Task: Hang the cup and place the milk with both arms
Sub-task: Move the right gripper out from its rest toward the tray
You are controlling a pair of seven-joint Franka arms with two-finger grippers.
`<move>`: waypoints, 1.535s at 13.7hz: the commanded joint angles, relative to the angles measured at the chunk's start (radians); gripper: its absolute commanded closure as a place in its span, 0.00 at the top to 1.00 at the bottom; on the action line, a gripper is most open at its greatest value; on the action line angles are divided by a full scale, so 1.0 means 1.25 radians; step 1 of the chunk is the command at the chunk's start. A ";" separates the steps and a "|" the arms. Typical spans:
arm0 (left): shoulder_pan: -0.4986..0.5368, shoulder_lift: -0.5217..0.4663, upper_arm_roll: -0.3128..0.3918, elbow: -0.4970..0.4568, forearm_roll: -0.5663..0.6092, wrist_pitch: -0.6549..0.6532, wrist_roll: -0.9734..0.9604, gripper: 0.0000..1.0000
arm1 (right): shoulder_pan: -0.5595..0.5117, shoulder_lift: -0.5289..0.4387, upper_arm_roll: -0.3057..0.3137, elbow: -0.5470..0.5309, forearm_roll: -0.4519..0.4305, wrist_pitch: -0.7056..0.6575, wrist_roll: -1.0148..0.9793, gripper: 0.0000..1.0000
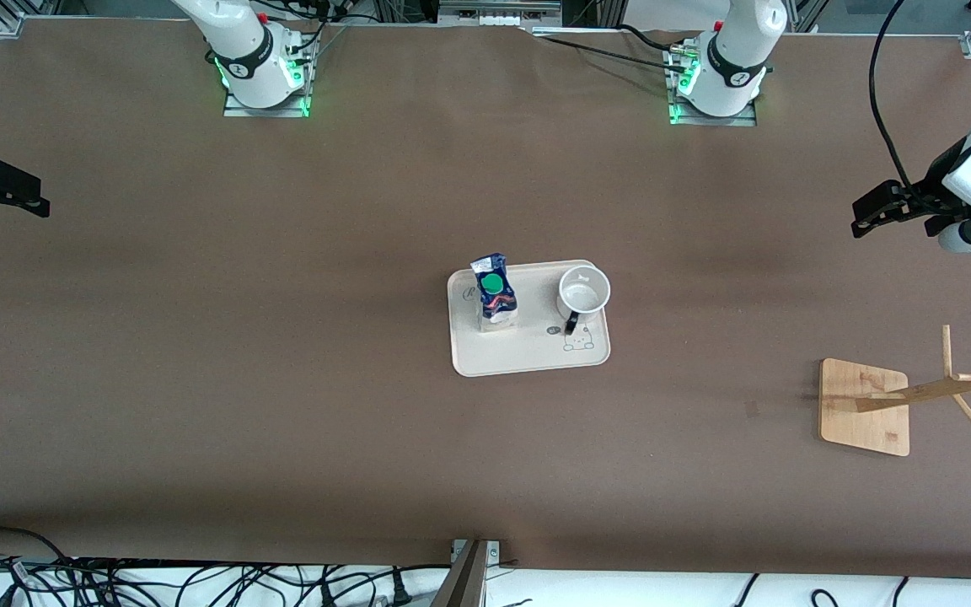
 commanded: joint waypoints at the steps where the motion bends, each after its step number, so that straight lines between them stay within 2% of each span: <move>1: 0.007 0.012 -0.005 0.027 -0.007 0.000 0.017 1.00 | -0.002 -0.009 0.002 -0.010 0.011 0.000 -0.009 1.00; 10: 0.005 0.032 -0.008 0.046 -0.008 -0.002 0.017 1.00 | -0.005 -0.009 0.000 -0.010 0.013 0.000 0.000 1.00; 14: 0.005 0.033 -0.010 0.047 -0.008 -0.002 0.017 1.00 | -0.007 -0.011 -0.007 -0.042 0.011 0.009 0.002 1.00; 18: 0.005 0.038 -0.010 0.056 -0.010 -0.001 0.017 1.00 | 0.000 0.021 0.002 -0.048 0.014 0.013 0.000 1.00; 21: 0.005 0.039 -0.010 0.056 -0.010 -0.001 0.017 1.00 | 0.024 0.059 0.009 -0.046 0.042 0.021 -0.002 1.00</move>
